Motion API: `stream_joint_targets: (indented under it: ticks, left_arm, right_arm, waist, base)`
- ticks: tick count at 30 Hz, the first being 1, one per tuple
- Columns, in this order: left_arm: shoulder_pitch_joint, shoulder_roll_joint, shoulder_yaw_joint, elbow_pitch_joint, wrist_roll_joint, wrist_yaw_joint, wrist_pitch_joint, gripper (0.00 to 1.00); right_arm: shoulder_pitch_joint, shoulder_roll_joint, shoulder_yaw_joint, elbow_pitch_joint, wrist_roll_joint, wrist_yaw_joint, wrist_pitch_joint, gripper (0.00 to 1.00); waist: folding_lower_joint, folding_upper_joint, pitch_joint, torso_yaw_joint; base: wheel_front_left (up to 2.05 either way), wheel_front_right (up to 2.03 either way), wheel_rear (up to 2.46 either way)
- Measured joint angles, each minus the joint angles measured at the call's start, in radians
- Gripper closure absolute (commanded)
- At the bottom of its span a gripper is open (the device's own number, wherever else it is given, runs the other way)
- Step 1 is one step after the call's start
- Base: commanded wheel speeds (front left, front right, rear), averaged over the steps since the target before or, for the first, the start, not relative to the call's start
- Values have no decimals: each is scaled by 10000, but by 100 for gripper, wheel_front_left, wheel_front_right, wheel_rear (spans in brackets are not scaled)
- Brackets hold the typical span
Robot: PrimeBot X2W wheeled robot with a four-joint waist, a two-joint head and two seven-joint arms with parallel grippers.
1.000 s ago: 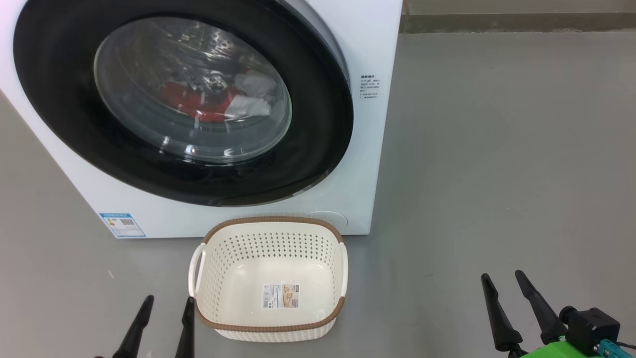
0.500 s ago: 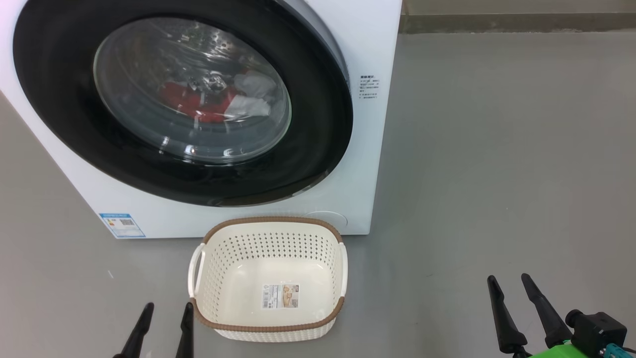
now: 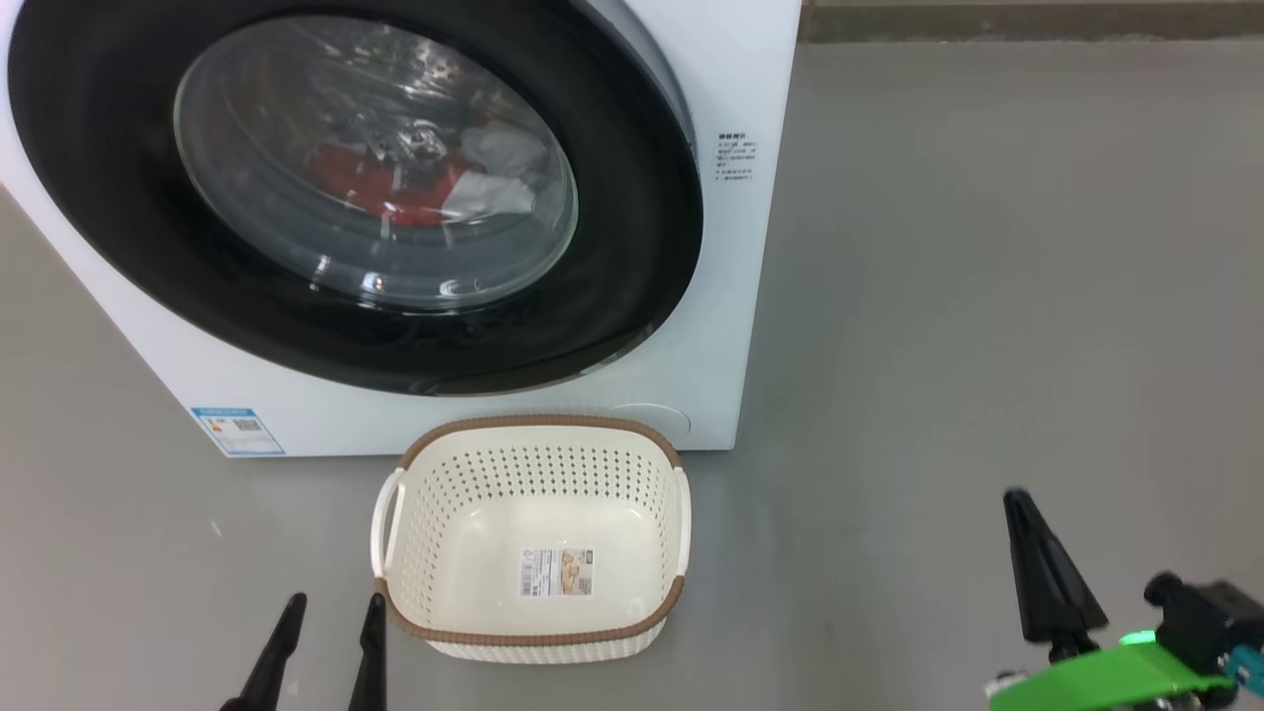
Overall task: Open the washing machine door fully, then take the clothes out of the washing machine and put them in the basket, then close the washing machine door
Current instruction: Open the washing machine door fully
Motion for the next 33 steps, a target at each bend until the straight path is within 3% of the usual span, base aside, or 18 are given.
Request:
stream_joint_targets:
  ticks: [16, 26, 27, 33]
  left_arm:
    - [-1015, -12, -617, -42, -192, 0, 0, 0]
    - [-1821, -27, -1035, 127, -466, 0, 0, 0]
    - [-1971, -25, -1126, 150, -535, 0, 0, 0]
    - [-2262, -10, -1392, 259, -617, 0, 0, 0]
  right_arm:
    - [-4543, -75, 447, 715, 1894, 0, -75, 100]
    - [-7294, -872, 1239, 2224, 3521, 0, -77, 100]
    - [-7777, -1032, 1480, 2489, 4126, 0, 44, 100]
    - [-8933, -1555, 2178, 3262, 5311, 0, 986, 100]
  waist:
    - [0, 0, 950, 483]
    - [0, 0, 1778, 1123]
    - [1, 0, 1932, 1244]
    - [1, 0, 2331, 1552]
  base:
    - [0, 0, 0]
    - [0, 0, 0]
    - [0, 0, 0]
    - [0, 0, 0]
